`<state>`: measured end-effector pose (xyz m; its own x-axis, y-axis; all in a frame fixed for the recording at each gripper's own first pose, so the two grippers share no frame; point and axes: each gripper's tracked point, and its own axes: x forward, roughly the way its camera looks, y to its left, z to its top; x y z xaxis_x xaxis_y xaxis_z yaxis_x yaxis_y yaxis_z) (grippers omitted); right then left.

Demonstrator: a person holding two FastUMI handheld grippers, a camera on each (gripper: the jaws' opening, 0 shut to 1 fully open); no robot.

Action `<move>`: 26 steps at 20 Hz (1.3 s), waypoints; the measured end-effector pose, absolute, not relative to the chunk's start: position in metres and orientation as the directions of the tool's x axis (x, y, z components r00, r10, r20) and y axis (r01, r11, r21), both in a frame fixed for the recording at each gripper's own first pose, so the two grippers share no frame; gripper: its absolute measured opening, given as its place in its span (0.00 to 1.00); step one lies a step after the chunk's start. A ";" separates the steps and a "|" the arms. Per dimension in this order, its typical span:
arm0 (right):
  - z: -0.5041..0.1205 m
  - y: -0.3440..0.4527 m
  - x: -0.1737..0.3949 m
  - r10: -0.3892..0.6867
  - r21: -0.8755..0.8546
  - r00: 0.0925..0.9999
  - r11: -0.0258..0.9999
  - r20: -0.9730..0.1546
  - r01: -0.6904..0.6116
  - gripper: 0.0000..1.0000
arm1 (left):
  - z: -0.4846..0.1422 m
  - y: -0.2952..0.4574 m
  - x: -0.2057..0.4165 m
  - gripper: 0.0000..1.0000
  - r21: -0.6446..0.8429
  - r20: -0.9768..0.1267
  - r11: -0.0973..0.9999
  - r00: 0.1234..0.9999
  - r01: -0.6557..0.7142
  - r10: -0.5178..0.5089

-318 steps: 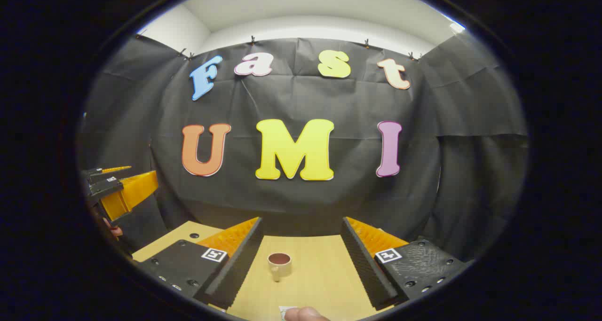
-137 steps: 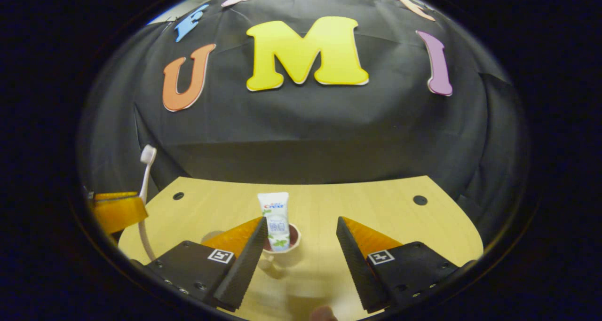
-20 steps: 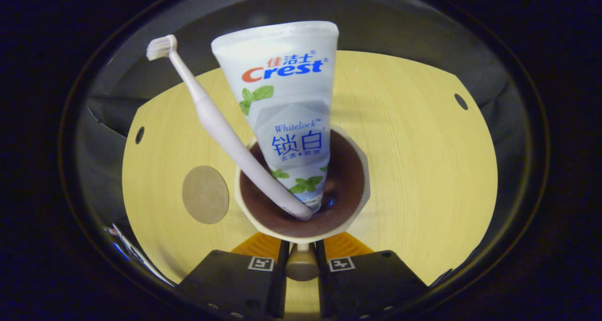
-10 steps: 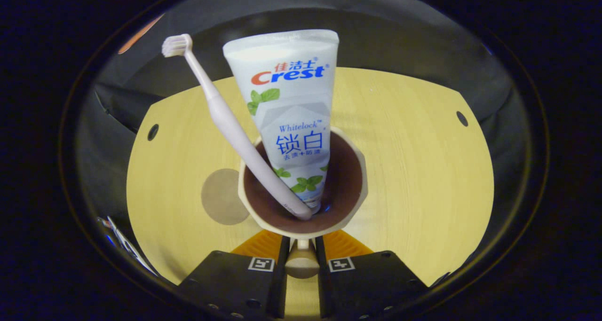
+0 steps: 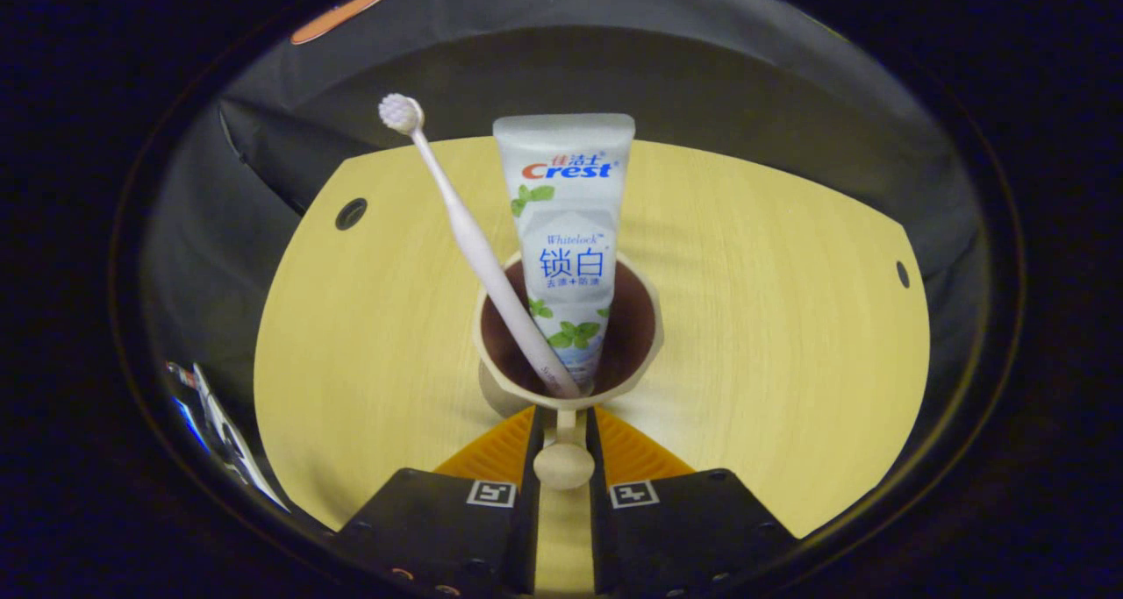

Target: Put the toothbrush and toothpaste on the desktop into the cup, then pick up the cup and place it on the coaster on the desktop.

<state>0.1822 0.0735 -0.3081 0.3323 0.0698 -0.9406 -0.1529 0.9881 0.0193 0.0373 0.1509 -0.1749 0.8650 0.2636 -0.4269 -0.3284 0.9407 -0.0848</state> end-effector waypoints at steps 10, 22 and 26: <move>-0.313 0.086 0.177 0.073 0.021 0.327 0.987 -0.942 -0.159 0.23 | -0.178 0.155 0.039 0.87 -0.084 -0.429 0.945 0.867 -0.316 0.252; -0.273 0.073 0.148 0.113 0.078 0.377 0.991 -0.919 -0.107 0.78 | -0.145 0.130 0.049 0.87 -0.071 -0.378 0.971 0.907 -0.229 0.186; -0.219 0.059 0.120 0.154 0.085 0.478 0.983 -0.864 -0.163 0.78 | -0.126 0.107 0.056 0.87 -0.086 -0.348 0.979 0.927 -0.183 0.143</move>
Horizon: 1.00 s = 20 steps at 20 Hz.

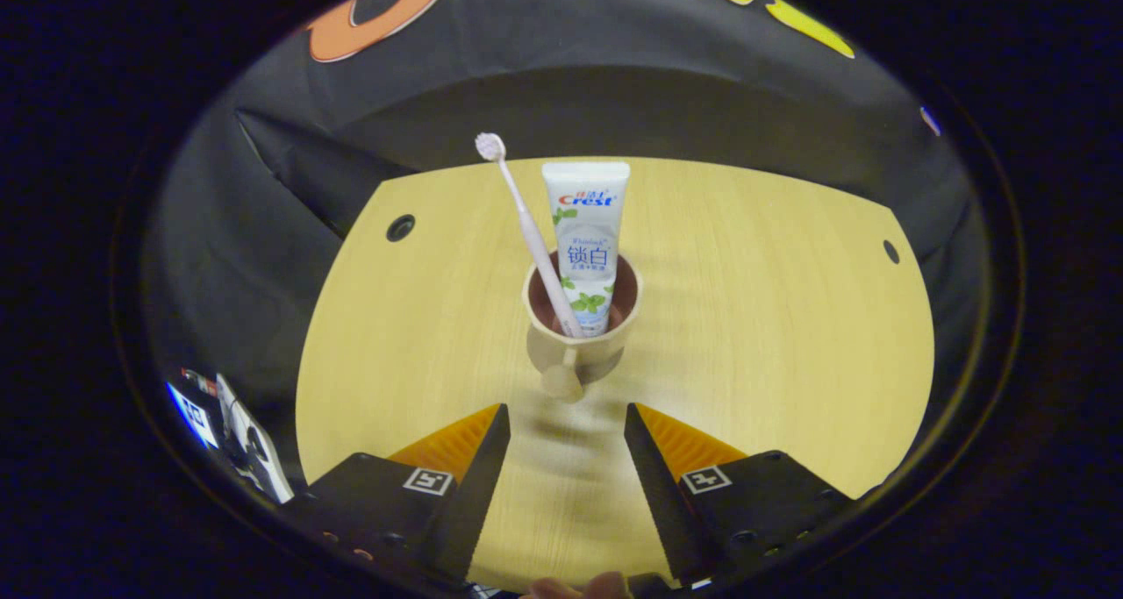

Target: Put the toothbrush and toothpaste on the desktop into the cup, then pick up the cup and place it on the coaster on the desktop.

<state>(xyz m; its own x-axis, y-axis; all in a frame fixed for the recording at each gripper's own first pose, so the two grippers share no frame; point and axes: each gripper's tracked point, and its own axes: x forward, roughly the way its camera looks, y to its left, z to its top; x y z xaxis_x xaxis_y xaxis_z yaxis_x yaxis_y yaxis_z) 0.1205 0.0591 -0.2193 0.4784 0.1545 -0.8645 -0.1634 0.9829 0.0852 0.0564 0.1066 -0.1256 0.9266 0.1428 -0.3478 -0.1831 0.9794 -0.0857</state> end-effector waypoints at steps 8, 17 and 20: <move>-0.049 -0.040 0.061 0.047 -0.199 0.888 0.968 -0.458 -0.154 0.86 | -0.050 0.032 0.082 0.87 -0.119 -0.212 0.992 0.977 -0.039 0.013; 0.078 -0.112 -0.021 0.022 -0.101 0.999 0.995 -0.043 -0.026 0.95 | 0.060 -0.034 0.076 0.94 -0.127 -0.060 0.991 0.997 0.049 -0.057; 0.084 -0.129 -0.035 -0.007 -0.056 1.000 0.998 -0.010 0.006 0.95 | 0.070 -0.044 0.067 0.92 -0.114 -0.047 0.992 0.998 0.045 -0.050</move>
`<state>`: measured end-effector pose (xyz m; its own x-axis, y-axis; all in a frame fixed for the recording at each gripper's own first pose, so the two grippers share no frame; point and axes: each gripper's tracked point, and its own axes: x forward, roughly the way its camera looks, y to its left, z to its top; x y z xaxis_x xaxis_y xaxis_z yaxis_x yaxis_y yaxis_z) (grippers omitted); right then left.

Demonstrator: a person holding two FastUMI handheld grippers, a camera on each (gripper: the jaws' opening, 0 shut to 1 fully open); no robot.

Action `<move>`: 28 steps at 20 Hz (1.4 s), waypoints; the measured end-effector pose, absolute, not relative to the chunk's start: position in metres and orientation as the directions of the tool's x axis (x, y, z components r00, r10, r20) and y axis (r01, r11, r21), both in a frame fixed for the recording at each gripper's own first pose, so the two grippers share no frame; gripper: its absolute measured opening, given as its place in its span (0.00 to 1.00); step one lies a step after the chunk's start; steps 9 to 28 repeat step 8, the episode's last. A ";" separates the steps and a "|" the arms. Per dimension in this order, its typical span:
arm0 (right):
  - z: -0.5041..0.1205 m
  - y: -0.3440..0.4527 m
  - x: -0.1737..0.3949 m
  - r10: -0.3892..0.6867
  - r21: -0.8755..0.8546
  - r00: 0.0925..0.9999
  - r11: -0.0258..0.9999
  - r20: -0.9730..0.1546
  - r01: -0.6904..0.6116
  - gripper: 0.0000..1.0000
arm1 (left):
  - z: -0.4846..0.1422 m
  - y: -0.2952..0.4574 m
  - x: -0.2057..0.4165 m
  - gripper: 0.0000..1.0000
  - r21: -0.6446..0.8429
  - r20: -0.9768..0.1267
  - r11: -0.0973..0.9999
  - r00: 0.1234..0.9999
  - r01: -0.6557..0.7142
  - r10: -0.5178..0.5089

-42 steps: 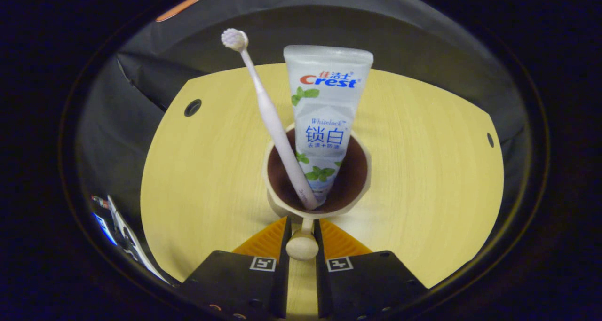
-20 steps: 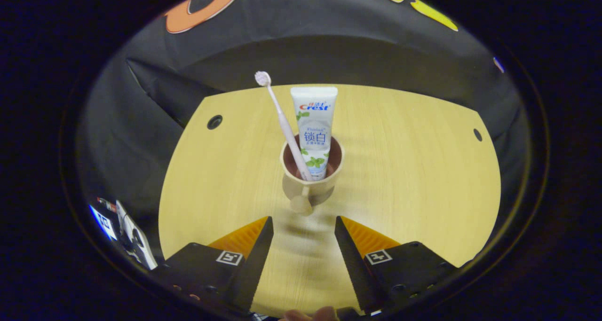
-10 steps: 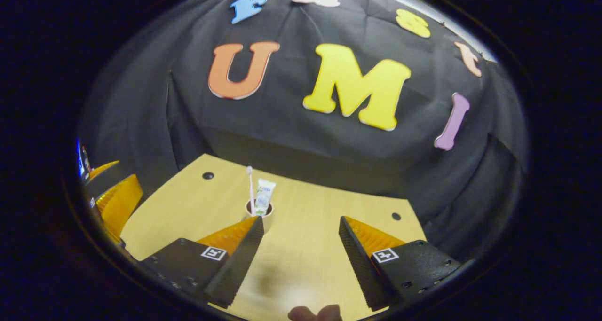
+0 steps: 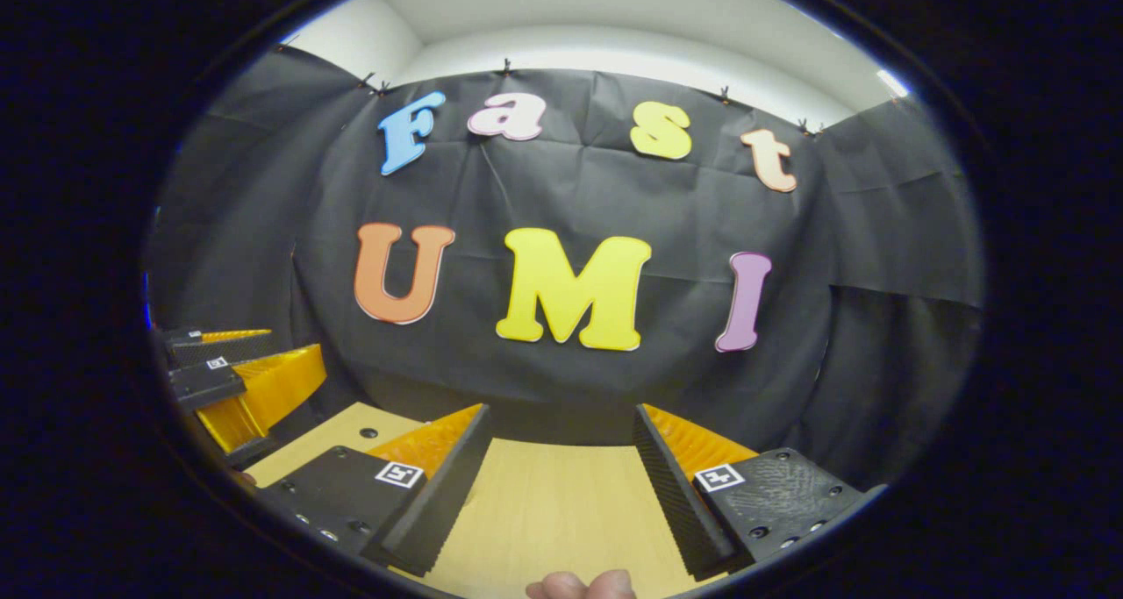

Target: Put the toothbrush and toothpaste on the desktop into the cup, then pick up the cup and place it on the coaster on the desktop.

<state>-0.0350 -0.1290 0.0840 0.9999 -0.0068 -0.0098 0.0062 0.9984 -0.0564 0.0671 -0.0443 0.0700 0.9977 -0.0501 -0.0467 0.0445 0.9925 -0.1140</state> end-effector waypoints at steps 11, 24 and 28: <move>0.088 -0.150 -0.042 -0.004 -0.031 1.000 1.000 0.006 0.004 0.95 | 0.068 -0.057 0.056 0.97 -0.137 -0.052 0.990 0.998 0.016 -0.023; 0.088 -0.150 -0.042 -0.004 -0.031 1.000 1.000 0.006 0.004 0.95 | 0.068 -0.057 0.056 0.97 -0.137 -0.052 0.990 0.998 0.016 -0.023; 0.088 -0.150 -0.042 -0.004 -0.031 1.000 1.000 0.006 0.004 0.95 | 0.068 -0.057 0.056 0.97 -0.137 -0.052 0.990 0.998 0.016 -0.023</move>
